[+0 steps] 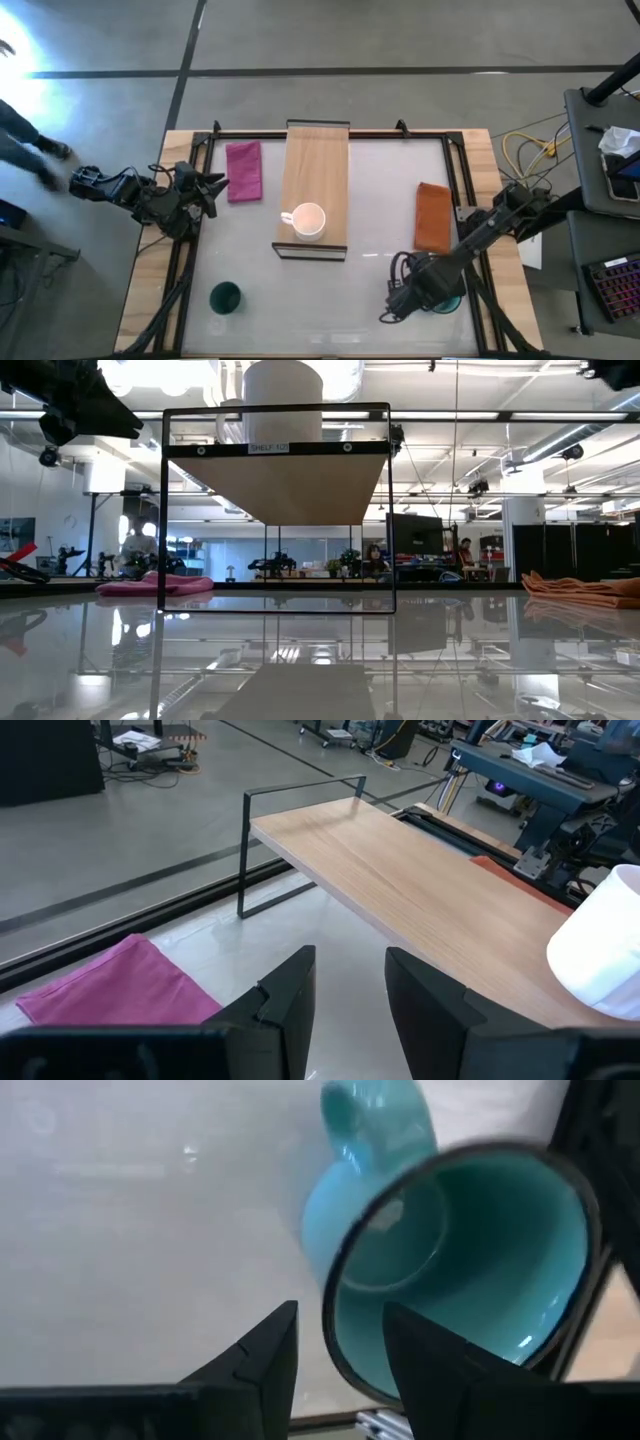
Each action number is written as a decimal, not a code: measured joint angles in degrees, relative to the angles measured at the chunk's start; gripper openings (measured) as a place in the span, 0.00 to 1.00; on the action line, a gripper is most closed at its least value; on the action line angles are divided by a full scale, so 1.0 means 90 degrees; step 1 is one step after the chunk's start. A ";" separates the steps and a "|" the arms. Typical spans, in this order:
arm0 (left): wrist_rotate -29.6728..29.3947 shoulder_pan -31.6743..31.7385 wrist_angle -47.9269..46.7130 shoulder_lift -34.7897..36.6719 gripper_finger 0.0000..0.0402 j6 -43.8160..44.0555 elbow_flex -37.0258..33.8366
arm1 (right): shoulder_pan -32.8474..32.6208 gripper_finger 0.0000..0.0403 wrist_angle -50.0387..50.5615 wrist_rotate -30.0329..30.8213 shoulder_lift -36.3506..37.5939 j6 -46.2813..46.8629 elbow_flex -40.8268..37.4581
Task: Stack small to large cups/mugs on shelf
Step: Put the blue mug on the shelf
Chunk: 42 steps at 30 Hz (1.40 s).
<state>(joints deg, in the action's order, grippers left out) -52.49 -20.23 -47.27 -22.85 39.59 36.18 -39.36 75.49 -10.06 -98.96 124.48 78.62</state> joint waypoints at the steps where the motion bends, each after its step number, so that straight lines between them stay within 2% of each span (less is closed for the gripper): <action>1: 0.0000 0.0001 0.0002 0.0000 0.27 0.0002 0.0000 | -0.0045 0.35 -0.0099 0.0003 0.0038 0.0074 -0.0067; 7: 0.0045 0.0001 0.0002 0.0000 0.27 0.0002 0.0000 | -0.0182 0.35 -0.0557 0.0047 0.0105 0.0236 -0.0560; 12: 0.0044 0.0000 0.0004 0.0000 0.27 0.0015 0.0000 | -0.0180 0.35 -0.1428 0.0123 0.0084 0.0237 -0.0940; 16: 0.0044 0.0000 0.0005 0.0000 0.27 0.0015 0.0000 | -0.0180 0.34 -0.1577 0.0123 0.0067 0.0370 -0.1135; 19: 0.0042 0.0000 0.0005 0.0000 0.27 0.0015 0.0000 | -0.0180 0.28 -0.1433 0.0118 0.0084 0.0261 -0.1235; 24: 0.0039 0.0002 0.0005 0.0000 0.27 0.0005 0.0000 | -0.0175 0.07 -0.1453 0.0052 0.0101 -0.0219 -0.1410; 29: 0.0031 0.0001 0.0005 0.0000 0.27 -0.0001 0.0000 | -0.0105 0.04 -0.1415 -0.0044 0.0115 -0.0450 -0.1432; 35: 0.0015 0.0002 0.0027 0.0000 0.27 -0.0287 0.0000 | 0.0422 0.04 -0.0719 0.0021 0.0109 -0.1624 -0.0708; 42: 0.0017 0.0002 0.0038 0.0000 0.27 -0.0279 0.0000 | 0.1271 0.04 0.0974 0.1421 0.0099 -0.2905 0.0939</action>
<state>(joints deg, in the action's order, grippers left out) -52.34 -20.21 -46.92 -22.85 37.08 36.18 -27.92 84.26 2.73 -98.06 98.33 87.07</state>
